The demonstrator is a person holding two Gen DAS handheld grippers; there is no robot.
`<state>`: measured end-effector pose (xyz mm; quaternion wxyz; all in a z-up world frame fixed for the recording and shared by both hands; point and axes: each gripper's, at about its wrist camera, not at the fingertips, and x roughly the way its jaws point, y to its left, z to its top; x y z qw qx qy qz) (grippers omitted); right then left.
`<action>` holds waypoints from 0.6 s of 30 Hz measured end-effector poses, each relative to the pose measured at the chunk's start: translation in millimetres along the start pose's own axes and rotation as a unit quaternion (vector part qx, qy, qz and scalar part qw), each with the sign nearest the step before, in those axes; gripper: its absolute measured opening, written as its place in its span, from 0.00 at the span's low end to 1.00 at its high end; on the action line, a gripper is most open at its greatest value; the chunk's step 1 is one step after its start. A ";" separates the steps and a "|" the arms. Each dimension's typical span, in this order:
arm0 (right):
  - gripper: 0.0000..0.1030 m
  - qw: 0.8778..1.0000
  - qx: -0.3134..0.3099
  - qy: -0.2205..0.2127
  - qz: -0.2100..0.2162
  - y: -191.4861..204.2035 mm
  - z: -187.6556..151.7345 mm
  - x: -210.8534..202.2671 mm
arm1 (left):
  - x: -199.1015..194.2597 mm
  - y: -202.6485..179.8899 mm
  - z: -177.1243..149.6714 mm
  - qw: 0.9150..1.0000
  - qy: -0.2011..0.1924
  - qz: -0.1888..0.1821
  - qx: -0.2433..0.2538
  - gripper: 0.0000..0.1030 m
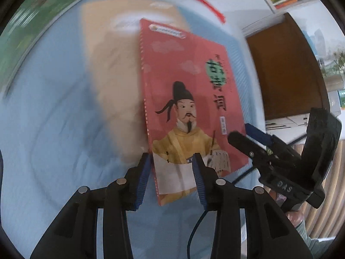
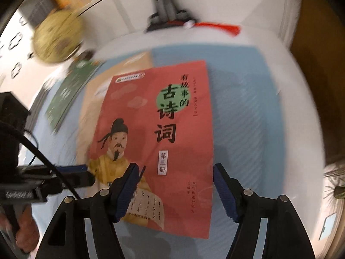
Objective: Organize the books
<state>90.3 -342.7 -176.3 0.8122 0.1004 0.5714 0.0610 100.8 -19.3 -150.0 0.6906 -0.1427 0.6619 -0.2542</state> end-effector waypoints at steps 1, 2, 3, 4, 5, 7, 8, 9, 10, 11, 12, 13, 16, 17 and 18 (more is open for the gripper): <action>0.67 1.000 -0.005 0.007 0.007 5.4 -10.9 1.7 | -4.1 10.8 -14.4 1.000 0.002 -0.012 -0.017 0.34; 0.67 1.000 -0.009 0.016 0.017 10.3 -22.5 4.4 | -6.6 18.1 -24.1 0.999 0.003 -0.021 -0.031 0.34; 0.68 0.999 -0.013 0.021 0.022 17.0 -38.7 6.3 | -10.0 25.2 -34.8 0.998 0.002 -0.032 -0.045 0.34; 0.67 1.000 -0.020 0.013 0.013 22.2 -47.1 3.8 | -13.5 29.9 -44.5 0.998 -0.001 -0.039 -0.055 0.34; 0.67 0.999 -0.033 0.008 0.002 28.6 -55.5 0.4 | -17.4 31.9 -52.9 0.998 -0.008 -0.036 -0.059 0.34; 0.67 0.999 -0.048 0.019 -0.001 35.2 -63.8 -1.4 | -21.9 30.9 -61.4 0.998 -0.025 -0.016 -0.057 0.35; 0.67 0.999 -0.048 0.019 -0.004 35.6 -66.7 -3.1 | -22.8 29.3 -62.4 0.998 -0.034 -0.007 -0.056 0.35; 0.67 0.999 -0.046 0.019 -0.008 33.9 -65.7 -3.4 | -21.6 27.7 -61.4 0.998 -0.041 0.002 -0.057 0.35; 0.67 0.999 -0.039 0.022 -0.011 30.6 -65.9 -3.7 | -22.3 27.8 -62.7 0.997 -0.051 0.012 -0.060 0.35; 0.67 0.999 -0.029 0.023 -0.011 26.0 -65.6 -4.2 | -21.3 28.6 -62.6 0.996 -0.060 0.018 -0.066 0.36; 0.67 0.999 -0.023 0.023 -0.009 23.2 -64.8 -4.9 | -21.3 30.5 -63.3 0.995 -0.070 0.018 -0.073 0.37; 0.67 1.000 -0.013 0.025 -0.003 18.6 -64.1 -4.8 | -19.7 29.6 -61.1 0.993 -0.087 0.016 -0.082 0.39; 0.67 1.000 0.013 0.019 0.012 10.6 -65.9 -5.2 | -15.5 19.1 -57.4 0.991 -0.099 0.026 -0.084 0.46; 0.67 1.000 0.014 0.015 0.013 10.7 -65.8 -5.8 | -12.9 12.5 -58.1 0.991 -0.102 0.039 -0.072 0.46; 0.67 1.000 0.011 0.014 0.010 12.7 -66.1 -6.5 | -8.7 6.8 -58.7 0.992 -0.103 0.046 -0.062 0.46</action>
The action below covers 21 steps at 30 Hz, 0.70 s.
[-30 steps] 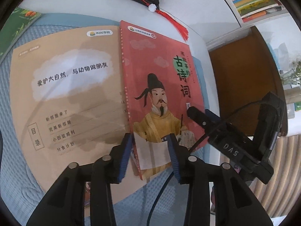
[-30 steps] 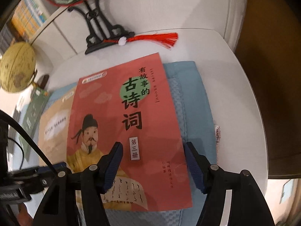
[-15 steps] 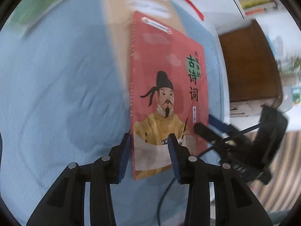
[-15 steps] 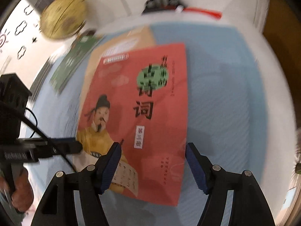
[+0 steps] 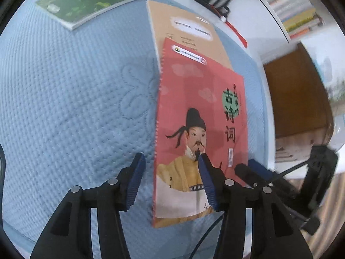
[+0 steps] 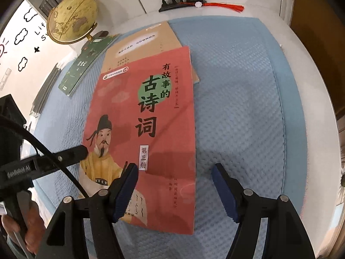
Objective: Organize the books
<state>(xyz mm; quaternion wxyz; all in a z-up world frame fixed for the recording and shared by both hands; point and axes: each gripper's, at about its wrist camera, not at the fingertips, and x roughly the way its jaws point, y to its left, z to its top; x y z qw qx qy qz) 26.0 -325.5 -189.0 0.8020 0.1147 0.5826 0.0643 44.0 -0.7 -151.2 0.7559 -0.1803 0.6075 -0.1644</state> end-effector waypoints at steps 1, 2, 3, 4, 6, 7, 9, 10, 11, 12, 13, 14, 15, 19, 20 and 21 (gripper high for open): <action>0.61 1.000 -0.006 -0.001 0.003 3.0 -1.9 -1.1 | -1.1 -3.4 -5.8 1.000 -0.001 0.002 0.013 0.46; 0.54 1.000 -0.011 -0.001 0.011 6.8 -3.6 -2.4 | -1.9 -5.5 -10.7 1.000 0.003 -0.002 0.020 0.47; 0.51 1.000 -0.017 -0.002 0.010 11.5 -7.6 -4.2 | -3.8 -6.0 -13.1 1.000 0.002 -0.001 0.021 0.47; 0.50 1.000 -0.026 -0.007 0.003 14.3 -11.0 -6.2 | -5.2 -5.2 -13.4 1.000 0.004 -0.008 0.019 0.47; 0.50 0.999 -0.039 -0.008 -0.016 16.0 -18.7 -5.8 | -12.6 3.3 -17.1 0.997 0.009 -0.072 -0.012 0.47; 0.50 0.999 -0.038 -0.006 -0.021 13.6 -21.0 -5.2 | -19.0 8.2 -19.5 0.993 0.006 -0.117 -0.033 0.47; 0.50 1.000 -0.026 -0.007 -0.005 4.4 -22.8 -7.4 | -27.0 11.3 -13.9 0.978 -0.001 -0.199 -0.063 0.47; 0.51 1.000 -0.017 -0.005 0.007 0.0 -22.0 -8.4 | -32.2 12.8 -12.7 0.969 -0.003 -0.236 -0.073 0.47; 0.51 1.000 -0.003 -0.003 0.024 -5.1 -21.5 -9.2 | -34.6 11.3 -10.7 0.965 -0.005 -0.252 -0.074 0.47; 0.52 0.999 0.008 -0.002 0.037 -8.7 -21.1 -9.2 | -32.1 5.2 -8.3 0.966 -0.006 -0.247 -0.069 0.47; 0.53 0.999 0.021 -0.003 0.049 -12.1 -20.7 -8.6 | -28.8 1.4 -7.2 0.973 -0.008 -0.222 -0.055 0.47; 0.53 0.998 0.030 -0.003 0.056 -15.0 -20.7 -7.8 | -21.5 -2.0 -7.1 0.982 -0.006 -0.183 -0.038 0.43; 0.56 0.998 0.034 -0.006 0.060 -15.0 -21.8 -7.7 | -13.8 -3.0 -8.9 0.988 0.000 -0.155 -0.026 0.37; 0.59 0.999 0.021 -0.011 0.047 -6.7 -24.2 -7.3 | 14.4 -2.8 -12.9 0.991 0.034 -0.129 -0.012 0.10; 0.60 0.999 0.014 -0.011 0.039 -3.4 -25.0 -7.0 | 18.5 -5.1 -13.2 0.992 0.034 -0.120 -0.009 0.10; 0.60 0.999 0.011 -0.011 0.034 -1.6 -25.9 -7.6 | 22.9 -8.7 -12.5 0.992 0.035 -0.119 -0.007 0.10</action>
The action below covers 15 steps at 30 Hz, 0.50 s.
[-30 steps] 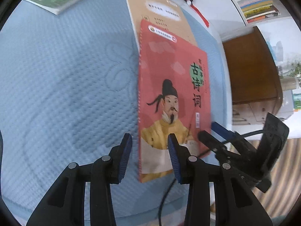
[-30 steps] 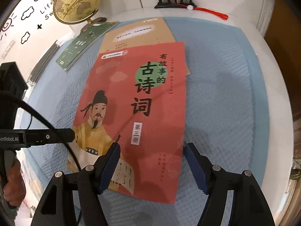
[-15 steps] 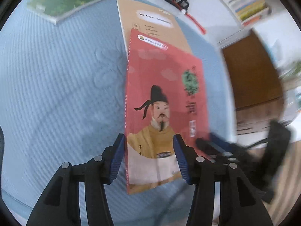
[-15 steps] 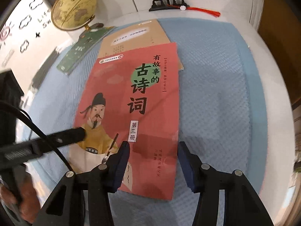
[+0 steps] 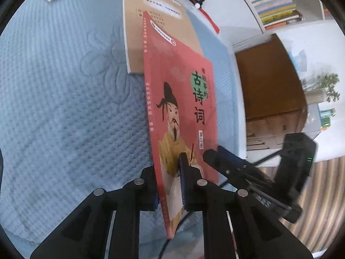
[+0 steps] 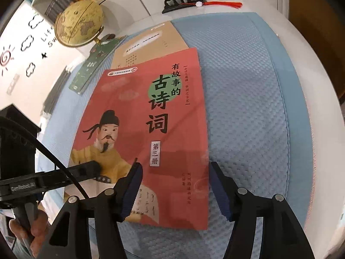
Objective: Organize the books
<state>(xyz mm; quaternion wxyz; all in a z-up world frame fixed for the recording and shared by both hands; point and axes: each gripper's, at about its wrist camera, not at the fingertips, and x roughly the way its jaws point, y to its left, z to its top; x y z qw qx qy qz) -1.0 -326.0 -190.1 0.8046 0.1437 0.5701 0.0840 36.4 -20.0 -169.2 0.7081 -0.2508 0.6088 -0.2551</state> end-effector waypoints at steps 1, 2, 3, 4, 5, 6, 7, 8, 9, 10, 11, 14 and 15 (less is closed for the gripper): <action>0.61 1.000 -0.005 0.003 -0.006 3.3 0.8 1.0 | 1.9 -2.5 3.6 1.000 0.003 -0.005 -0.003 0.10; 0.61 1.000 -0.007 0.010 -0.010 5.7 0.9 -0.2 | 3.7 -5.3 5.8 1.000 0.005 -0.014 -0.006 0.10; 0.61 1.000 -0.004 0.016 -0.005 8.2 5.2 0.3 | 0.1 -5.9 3.2 0.999 0.008 -0.032 -0.009 0.10; 0.61 1.000 0.002 0.021 0.007 7.1 5.3 -3.5 | -2.1 -7.4 4.9 0.998 0.011 -0.062 -0.018 0.10; 0.61 0.999 0.010 0.024 0.027 5.9 5.5 -9.5 | -3.7 -8.9 6.9 0.995 0.013 -0.092 -0.030 0.10; 0.61 0.999 0.018 0.025 0.044 5.4 8.1 -13.5 | -5.5 -9.9 10.0 0.991 0.015 -0.123 -0.044 0.10; 0.67 0.997 0.030 0.022 0.062 1.1 8.4 -19.0 | -7.4 -9.6 14.6 0.986 0.018 -0.156 -0.057 0.10; 0.72 0.995 0.047 0.019 0.084 -5.5 8.9 -23.8 | -9.2 -12.5 14.0 0.983 0.018 -0.171 -0.061 0.10; 0.79 0.993 0.064 0.020 0.100 -12.1 8.8 -26.0 | -9.8 -13.3 15.7 0.981 0.017 -0.183 -0.065 0.10; 0.80 0.989 0.086 0.021 0.122 -21.6 7.6 -27.6 | -11.0 -14.6 18.3 0.979 0.020 -0.191 -0.069 0.10; 0.80 0.985 0.102 0.021 0.140 -28.5 6.8 -26.9 | -8.9 -16.0 19.6 0.977 0.022 -0.197 -0.074 0.10; 0.81 0.966 0.164 0.033 0.195 -50.4 3.9 -13.0 | 0.2 -18.1 17.5 0.973 0.032 -0.209 -0.090 0.10; 0.81 0.961 0.177 0.034 0.210 -52.6 1.9 -9.6 | 2.9 -17.7 15.9 0.971 0.036 -0.215 -0.098 0.10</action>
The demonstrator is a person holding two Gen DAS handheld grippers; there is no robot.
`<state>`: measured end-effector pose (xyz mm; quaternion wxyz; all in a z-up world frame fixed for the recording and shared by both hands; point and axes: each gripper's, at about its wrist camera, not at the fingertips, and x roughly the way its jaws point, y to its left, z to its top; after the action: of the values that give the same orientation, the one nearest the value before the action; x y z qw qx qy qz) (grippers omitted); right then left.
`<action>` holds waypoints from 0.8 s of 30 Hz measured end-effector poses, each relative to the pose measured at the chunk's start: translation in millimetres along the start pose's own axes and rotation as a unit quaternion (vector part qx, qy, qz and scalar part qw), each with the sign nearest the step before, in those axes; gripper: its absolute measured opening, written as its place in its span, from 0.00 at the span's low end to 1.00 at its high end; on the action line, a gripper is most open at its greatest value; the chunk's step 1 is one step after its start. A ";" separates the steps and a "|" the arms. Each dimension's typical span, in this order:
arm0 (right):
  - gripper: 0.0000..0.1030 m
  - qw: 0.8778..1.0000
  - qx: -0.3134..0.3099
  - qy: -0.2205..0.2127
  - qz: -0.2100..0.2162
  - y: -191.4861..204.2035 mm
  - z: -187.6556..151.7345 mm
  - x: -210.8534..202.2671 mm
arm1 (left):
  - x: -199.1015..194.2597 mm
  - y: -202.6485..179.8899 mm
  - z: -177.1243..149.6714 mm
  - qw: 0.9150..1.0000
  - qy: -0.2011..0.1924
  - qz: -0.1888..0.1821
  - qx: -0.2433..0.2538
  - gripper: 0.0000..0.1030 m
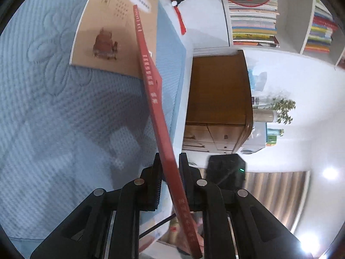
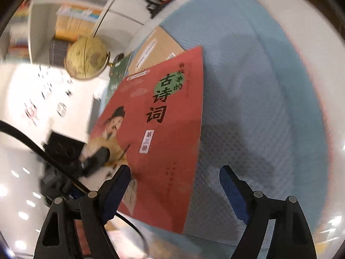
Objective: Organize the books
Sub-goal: 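Carry the red book with the left gripper to the stack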
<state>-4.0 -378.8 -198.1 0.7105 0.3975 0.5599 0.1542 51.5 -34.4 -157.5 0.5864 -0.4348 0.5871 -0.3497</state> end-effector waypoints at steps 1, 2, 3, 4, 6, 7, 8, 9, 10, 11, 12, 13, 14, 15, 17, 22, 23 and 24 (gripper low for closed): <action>0.76 1.000 0.016 0.002 0.025 -5.1 1.4 4.8 | 1.0 2.1 -0.9 1.000 0.002 -0.004 -0.006 0.10; 0.70 0.998 0.030 0.001 0.049 -8.9 2.6 10.4 | -0.1 4.9 -3.5 1.000 0.005 0.000 -0.011 0.10; 0.53 0.997 0.041 0.002 0.069 -9.9 4.5 14.2 | -6.6 7.8 -8.3 1.000 0.006 0.008 -0.012 0.10; 0.47 0.996 0.048 0.002 0.078 -10.0 4.7 16.4 | -6.2 9.3 -9.0 1.000 0.003 0.026 -0.009 0.10; 0.37 0.997 0.037 -0.005 0.061 -4.3 5.7 19.7 | -10.9 11.8 -15.1 0.999 0.004 0.052 -0.002 0.10; 0.34 0.999 0.021 -0.005 0.045 1.8 5.6 20.6 | -10.3 10.3 -16.1 0.997 0.005 0.073 0.010 0.10; 0.34 1.000 0.000 -0.008 0.025 9.9 5.0 20.3 | -9.2 7.3 -17.2 0.995 0.005 0.092 0.024 0.10; 0.34 1.000 -0.024 -0.014 0.001 19.3 3.5 18.3 | -8.1 3.3 -18.8 0.993 0.004 0.111 0.041 0.11; 0.34 0.999 -0.045 -0.018 -0.018 23.2 -0.4 13.5 | -7.5 -1.6 -20.9 0.990 0.001 0.128 0.058 0.11; 0.34 0.997 -0.070 -0.021 -0.040 31.6 -1.4 14.0 | -7.0 -6.8 -22.0 0.987 -0.002 0.145 0.074 0.11; 0.34 0.991 -0.110 -0.028 -0.076 47.4 -4.5 15.4 | -5.9 -12.3 -22.8 0.983 -0.005 0.159 0.088 0.11; 0.34 0.985 -0.136 -0.033 -0.099 55.9 -7.9 15.5 | -4.7 -20.4 -25.0 0.977 -0.008 0.181 0.109 0.11; 0.34 0.980 -0.158 -0.036 -0.120 63.2 -10.7 16.7 | -3.3 -26.1 -25.7 0.973 -0.011 0.194 0.123 0.11; 0.34 0.972 -0.182 -0.039 -0.142 72.9 -13.8 18.4 | -3.1 -30.4 -26.1 0.970 -0.013 0.203 0.133 0.11; 0.34 0.959 -0.222 -0.047 -0.171 87.9 -20.7 20.3 | -5.5 -39.4 -27.4 0.964 -0.019 0.218 0.151 0.11; 0.34 0.940 -0.276 -0.063 -0.191 114.2 -32.3 17.2 | -29.5 -44.8 -21.8 0.970 -0.027 0.185 0.154 0.11; 0.34 0.939 -0.280 -0.066 -0.190 118.3 -32.5 16.5 | -34.4 -46.3 -20.3 0.971 -0.030 0.180 0.155 0.11; 0.34 0.936 -0.288 -0.073 -0.188 126.5 -35.1 13.7 | -40.0 -48.3 -18.8 0.971 -0.034 0.178 0.158 0.11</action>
<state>-3.1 -275.5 -116.0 0.8492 0.0733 0.5029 0.1431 35.1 -17.7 -96.4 0.7198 -0.2373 0.5723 -0.3132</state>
